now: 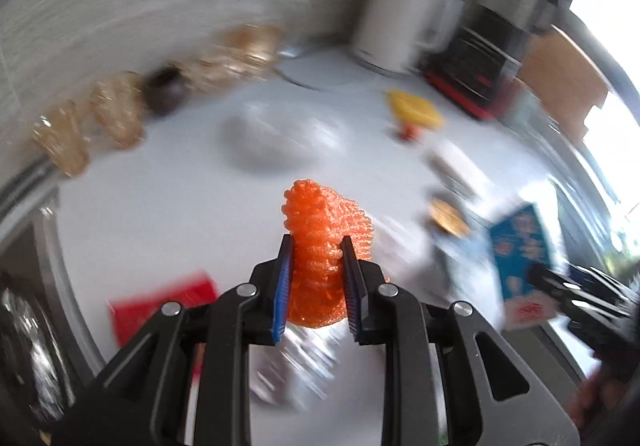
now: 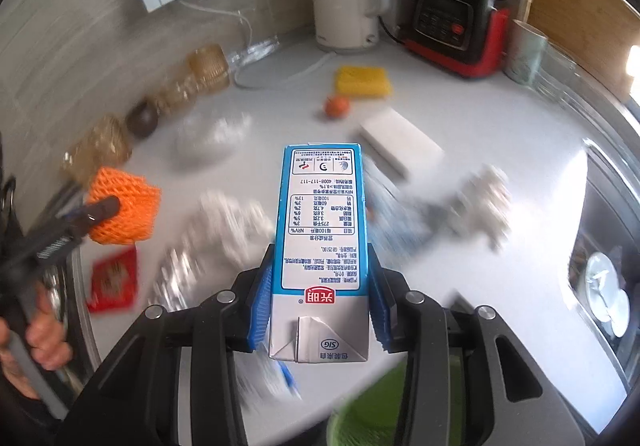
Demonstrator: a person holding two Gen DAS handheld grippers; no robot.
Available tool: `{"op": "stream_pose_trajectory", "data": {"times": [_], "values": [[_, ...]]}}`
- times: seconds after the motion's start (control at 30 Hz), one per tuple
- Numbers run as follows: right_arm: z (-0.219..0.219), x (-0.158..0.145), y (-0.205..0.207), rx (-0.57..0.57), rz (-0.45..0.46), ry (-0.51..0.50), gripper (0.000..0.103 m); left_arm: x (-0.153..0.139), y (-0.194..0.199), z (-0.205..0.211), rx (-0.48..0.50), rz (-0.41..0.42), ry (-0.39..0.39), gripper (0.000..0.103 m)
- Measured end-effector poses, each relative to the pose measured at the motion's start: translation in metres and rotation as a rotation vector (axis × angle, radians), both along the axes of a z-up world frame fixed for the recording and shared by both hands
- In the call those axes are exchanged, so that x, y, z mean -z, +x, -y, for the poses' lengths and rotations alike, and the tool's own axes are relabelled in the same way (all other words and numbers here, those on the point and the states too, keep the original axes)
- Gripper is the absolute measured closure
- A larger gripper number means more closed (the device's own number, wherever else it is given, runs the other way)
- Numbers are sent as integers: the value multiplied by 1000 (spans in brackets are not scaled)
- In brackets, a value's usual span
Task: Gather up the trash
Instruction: 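Drop the orange net from the left tool while the right tool drops the carton into the green basket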
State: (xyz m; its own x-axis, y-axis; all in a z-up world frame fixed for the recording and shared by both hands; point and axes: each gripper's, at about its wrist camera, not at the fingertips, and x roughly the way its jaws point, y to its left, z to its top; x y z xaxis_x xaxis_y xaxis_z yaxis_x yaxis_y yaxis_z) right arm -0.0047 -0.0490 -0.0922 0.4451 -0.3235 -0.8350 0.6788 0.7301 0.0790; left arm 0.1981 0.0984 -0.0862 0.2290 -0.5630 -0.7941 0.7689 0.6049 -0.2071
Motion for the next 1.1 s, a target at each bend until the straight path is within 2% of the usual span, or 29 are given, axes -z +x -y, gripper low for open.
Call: {"op": "stream_pose_trajectory", "data": {"times": [0.1,0.2,0.33,0.4,0.53,0.63,0.73,0.8,1.0,1.1], "values": [[-8,8,-43,9,-32,-8,62,-2,-63,2,129,-12,4,80],[-7,18,-89,38,-67,12,62,8,-128,12,266,-43,17,80],[1,25,-141,61,-90,27,62,41,-200,39,381,-70,93,80],[4,26,-160,62,-95,21,62,62,-224,49,402,-82,129,80],[5,34,-196,25,-95,35,62,93,-259,59,423,-141,165,77],[8,44,-215,-1,-97,56,62,108,-280,60,417,-150,187,68],[14,55,-231,-30,-88,95,62,118,-294,59,374,-171,195,54],[17,60,-238,-49,-87,108,62,119,-299,57,351,-178,193,43],[12,71,-245,-127,-69,118,62,98,-314,46,284,-108,175,30],[5,75,-242,-166,-62,107,62,83,-311,40,241,-87,152,28]]}}
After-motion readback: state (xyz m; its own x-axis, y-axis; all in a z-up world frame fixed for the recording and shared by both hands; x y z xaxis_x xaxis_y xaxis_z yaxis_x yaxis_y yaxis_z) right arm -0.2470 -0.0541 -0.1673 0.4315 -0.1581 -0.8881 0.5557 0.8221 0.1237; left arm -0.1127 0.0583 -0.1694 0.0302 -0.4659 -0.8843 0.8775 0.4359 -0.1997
